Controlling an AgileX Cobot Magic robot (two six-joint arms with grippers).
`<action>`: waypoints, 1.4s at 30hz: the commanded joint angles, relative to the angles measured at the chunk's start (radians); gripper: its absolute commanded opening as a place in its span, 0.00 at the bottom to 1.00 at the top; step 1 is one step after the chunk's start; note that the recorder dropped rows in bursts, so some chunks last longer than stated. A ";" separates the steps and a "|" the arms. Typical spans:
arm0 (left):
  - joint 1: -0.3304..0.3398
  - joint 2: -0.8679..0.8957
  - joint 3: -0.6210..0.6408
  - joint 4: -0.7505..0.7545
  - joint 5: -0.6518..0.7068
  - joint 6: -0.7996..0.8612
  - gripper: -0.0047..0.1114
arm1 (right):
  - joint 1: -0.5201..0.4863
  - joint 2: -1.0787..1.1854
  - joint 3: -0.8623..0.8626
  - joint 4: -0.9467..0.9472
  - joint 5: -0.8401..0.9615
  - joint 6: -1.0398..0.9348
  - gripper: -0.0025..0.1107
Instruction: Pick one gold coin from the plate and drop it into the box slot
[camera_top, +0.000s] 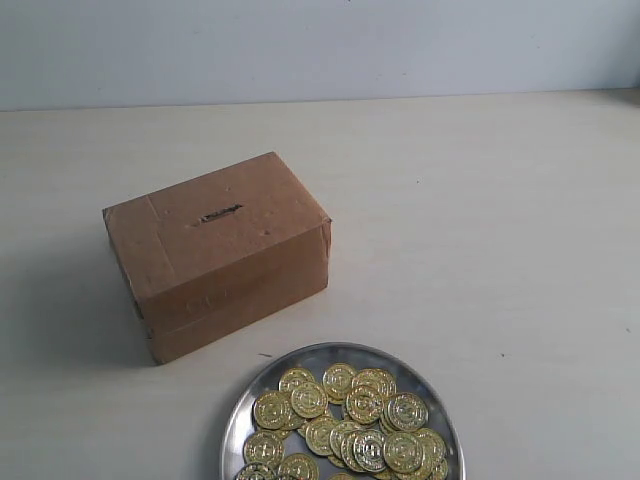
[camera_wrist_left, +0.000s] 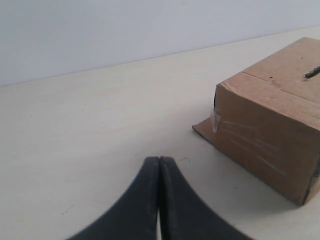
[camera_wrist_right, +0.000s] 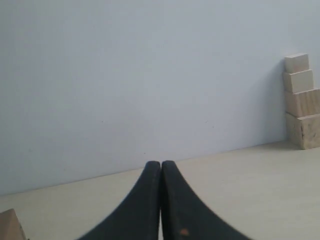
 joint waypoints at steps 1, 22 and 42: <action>0.000 -0.004 0.003 0.001 -0.005 -0.004 0.04 | -0.005 -0.004 0.004 0.001 -0.018 0.006 0.02; 0.000 -0.004 0.003 0.001 -0.005 -0.004 0.04 | -0.005 0.010 -0.222 0.148 0.279 0.134 0.02; 0.000 -0.004 0.003 0.001 -0.005 -0.004 0.04 | 0.327 0.906 -0.748 0.326 0.806 -0.718 0.02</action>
